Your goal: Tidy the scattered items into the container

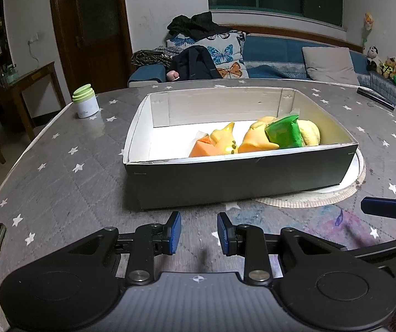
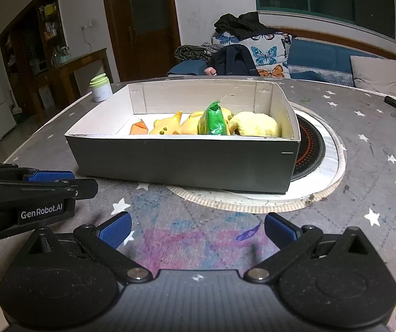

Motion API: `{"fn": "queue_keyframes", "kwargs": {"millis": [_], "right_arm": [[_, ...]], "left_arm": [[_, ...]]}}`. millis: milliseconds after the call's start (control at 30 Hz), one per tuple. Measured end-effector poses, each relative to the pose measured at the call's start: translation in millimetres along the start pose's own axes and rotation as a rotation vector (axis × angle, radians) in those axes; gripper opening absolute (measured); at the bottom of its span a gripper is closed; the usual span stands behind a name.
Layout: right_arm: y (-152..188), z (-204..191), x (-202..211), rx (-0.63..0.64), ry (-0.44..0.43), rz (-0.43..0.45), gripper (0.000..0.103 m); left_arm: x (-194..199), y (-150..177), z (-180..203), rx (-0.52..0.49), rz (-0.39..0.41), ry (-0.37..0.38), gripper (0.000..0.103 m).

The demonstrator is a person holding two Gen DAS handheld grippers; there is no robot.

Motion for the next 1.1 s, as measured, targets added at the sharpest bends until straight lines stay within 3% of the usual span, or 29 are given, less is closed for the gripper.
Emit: {"fn": "queue_keyframes", "kwargs": {"millis": [1100], "right_arm": [[-11, 8, -34, -0.024, -0.001, -0.03, 0.103]], "left_arm": [[-34, -13, 3, -0.01, -0.021, 0.003, 0.03]]}}
Point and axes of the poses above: each gripper's, at about its wrist camera, not at the fingertips, and x roughly against the way its jaws point, z to its right, y to its underside, the point moved 1 cm from there along -x, roughly the way its jaws point, and after that the axes turned 15 degrees about z, right-handed, at the moved point
